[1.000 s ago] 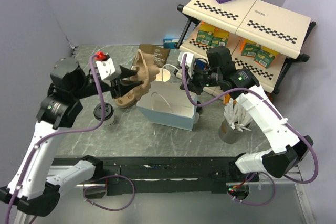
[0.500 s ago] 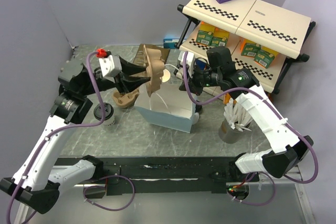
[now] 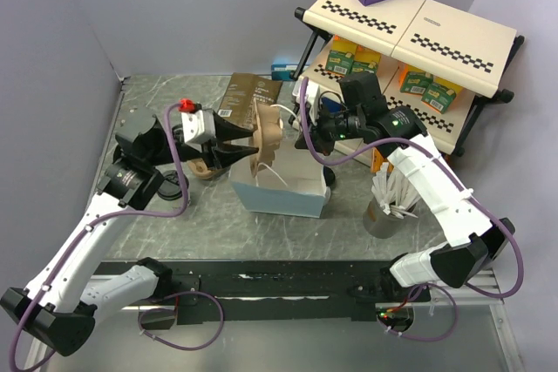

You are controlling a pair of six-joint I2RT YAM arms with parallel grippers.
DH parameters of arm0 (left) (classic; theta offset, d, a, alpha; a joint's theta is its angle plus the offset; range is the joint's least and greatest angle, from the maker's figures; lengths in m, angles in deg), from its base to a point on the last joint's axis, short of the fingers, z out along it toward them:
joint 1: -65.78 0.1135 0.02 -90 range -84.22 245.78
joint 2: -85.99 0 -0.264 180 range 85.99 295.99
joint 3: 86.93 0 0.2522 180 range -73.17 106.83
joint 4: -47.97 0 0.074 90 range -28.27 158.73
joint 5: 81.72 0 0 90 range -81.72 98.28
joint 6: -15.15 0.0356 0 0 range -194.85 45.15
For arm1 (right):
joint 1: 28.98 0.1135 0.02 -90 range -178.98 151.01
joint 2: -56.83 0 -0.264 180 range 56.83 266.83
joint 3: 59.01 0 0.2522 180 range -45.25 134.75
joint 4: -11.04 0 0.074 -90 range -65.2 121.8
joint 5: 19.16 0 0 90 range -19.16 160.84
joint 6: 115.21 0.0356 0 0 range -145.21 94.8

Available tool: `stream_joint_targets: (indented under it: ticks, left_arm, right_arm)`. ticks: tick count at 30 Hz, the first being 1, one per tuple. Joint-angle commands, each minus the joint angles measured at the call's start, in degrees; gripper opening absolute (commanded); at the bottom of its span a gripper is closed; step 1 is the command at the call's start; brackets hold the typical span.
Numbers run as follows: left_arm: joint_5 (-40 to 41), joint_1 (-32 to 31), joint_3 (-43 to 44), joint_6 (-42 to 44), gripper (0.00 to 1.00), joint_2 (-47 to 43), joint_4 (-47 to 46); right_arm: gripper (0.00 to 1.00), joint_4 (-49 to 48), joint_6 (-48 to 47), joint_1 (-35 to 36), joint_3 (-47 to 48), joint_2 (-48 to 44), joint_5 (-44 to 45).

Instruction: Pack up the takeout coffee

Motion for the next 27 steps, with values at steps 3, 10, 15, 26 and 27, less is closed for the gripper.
stream_joint_targets:
  ticks: [3,10,15,26,27]
  left_arm:
    - [-1.13,-0.99,-1.66,9.31,0.01,1.01,5.81]
    - [0.54,-1.69,-1.05,13.2,0.01,3.3,9.25]
    - [0.11,-2.31,1.49,15.93,0.01,5.32,13.1]
    - [-5.78,-2.31,4.58,6.63,0.01,7.0,10.41]
    - [-5.87,-2.31,3.96,5.04,0.01,6.82,9.09]
  right_arm:
    - [0.0,-0.45,0.11,0.13,2.28,-0.66,-1.15]
    - [0.0,-0.98,-0.59,0.04,-0.27,-2.77,-0.89]
    - [0.0,-1.16,-2.26,1.01,-1.59,-4.44,0.44]
    - [0.0,-1.86,-2.71,2.06,-3.26,-5.85,2.1]
    - [0.0,-2.03,-1.92,2.06,-3.35,-5.77,2.1]
